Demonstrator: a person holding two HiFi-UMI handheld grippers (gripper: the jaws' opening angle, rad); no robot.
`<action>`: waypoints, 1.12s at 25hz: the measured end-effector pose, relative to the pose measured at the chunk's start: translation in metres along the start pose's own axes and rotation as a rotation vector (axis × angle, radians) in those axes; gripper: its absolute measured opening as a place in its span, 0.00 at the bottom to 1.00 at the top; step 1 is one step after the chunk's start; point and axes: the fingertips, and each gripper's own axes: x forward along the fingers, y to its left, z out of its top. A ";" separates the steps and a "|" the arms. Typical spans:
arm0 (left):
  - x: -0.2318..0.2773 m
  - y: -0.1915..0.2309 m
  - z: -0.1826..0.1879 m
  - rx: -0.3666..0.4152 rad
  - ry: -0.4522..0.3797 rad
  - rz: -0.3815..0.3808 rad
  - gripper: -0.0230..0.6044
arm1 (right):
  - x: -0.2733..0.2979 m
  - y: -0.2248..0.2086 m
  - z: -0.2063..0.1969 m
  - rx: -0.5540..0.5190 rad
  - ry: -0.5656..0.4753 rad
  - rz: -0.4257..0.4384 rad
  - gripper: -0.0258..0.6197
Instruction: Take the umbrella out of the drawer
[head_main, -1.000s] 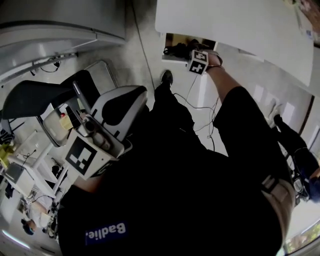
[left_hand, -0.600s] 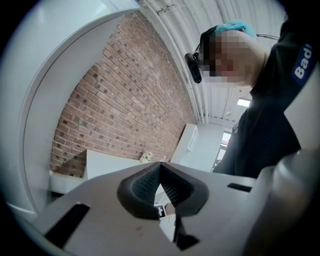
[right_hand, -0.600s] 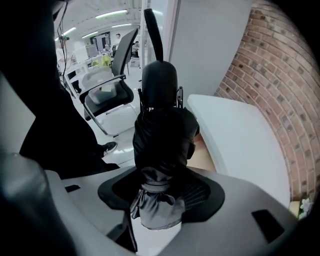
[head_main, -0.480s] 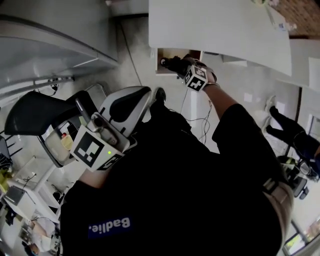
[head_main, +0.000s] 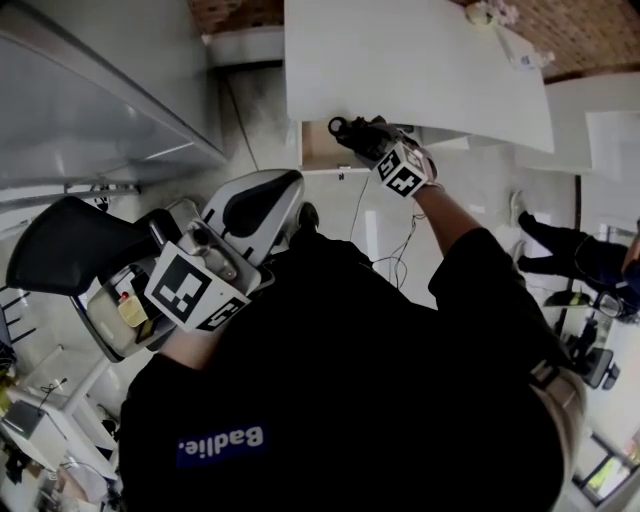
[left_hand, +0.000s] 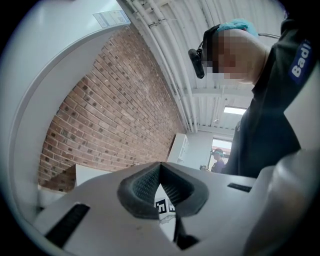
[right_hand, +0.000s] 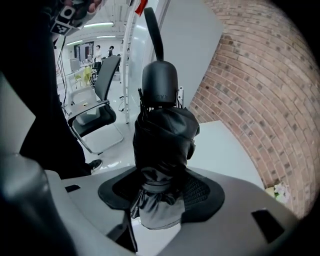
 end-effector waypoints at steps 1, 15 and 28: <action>0.001 -0.001 0.003 0.003 -0.009 -0.005 0.04 | -0.007 -0.007 0.001 0.000 0.000 -0.016 0.44; 0.020 0.012 0.026 0.040 -0.063 0.086 0.04 | 0.002 -0.134 -0.017 -0.216 0.229 -0.144 0.44; 0.019 0.031 0.025 0.065 -0.030 0.277 0.04 | 0.089 -0.150 -0.024 -0.278 0.302 -0.071 0.44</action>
